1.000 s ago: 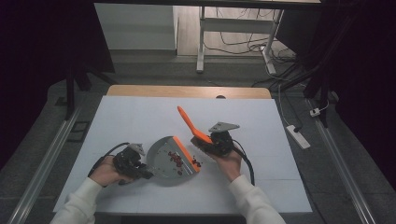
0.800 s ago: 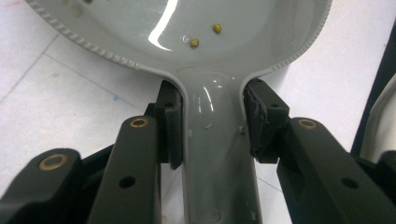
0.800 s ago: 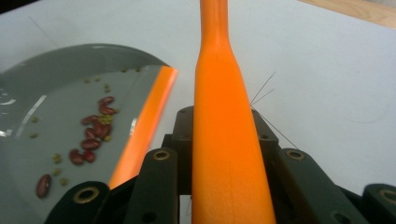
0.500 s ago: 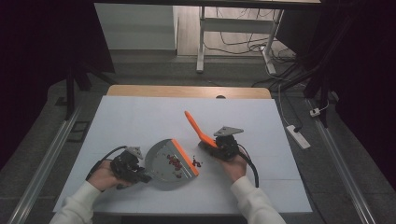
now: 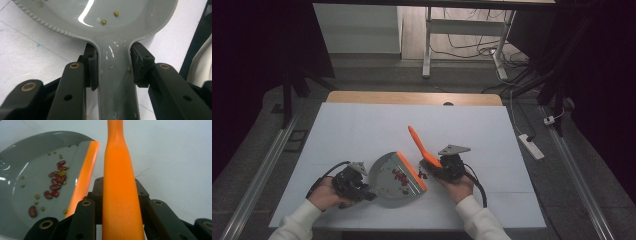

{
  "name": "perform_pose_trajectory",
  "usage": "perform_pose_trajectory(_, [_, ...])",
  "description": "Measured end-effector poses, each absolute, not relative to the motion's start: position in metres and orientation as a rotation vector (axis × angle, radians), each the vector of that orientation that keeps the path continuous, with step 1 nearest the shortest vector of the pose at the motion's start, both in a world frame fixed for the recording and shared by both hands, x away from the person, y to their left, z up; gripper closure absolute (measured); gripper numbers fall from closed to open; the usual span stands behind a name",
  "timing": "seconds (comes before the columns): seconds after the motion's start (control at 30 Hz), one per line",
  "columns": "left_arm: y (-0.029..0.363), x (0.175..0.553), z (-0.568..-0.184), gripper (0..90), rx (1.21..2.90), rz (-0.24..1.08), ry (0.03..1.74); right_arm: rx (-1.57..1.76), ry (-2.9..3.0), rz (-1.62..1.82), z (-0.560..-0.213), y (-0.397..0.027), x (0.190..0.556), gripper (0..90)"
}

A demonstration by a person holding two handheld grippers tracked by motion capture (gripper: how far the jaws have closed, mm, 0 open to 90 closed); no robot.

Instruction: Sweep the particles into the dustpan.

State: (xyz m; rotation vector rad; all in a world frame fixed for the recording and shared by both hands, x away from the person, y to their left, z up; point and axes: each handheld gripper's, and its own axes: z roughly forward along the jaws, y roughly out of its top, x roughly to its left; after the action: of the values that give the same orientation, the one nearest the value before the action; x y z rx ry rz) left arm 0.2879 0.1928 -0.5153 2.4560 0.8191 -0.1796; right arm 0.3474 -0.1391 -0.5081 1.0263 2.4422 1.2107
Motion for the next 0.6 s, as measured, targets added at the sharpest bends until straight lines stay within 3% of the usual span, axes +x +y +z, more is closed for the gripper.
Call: perform_pose_trajectory(0.6, [0.191,0.287,-0.516,61.8,2.450,-0.183,0.823,0.918,2.504,1.347,-0.505,-0.099,0.319,70.8])
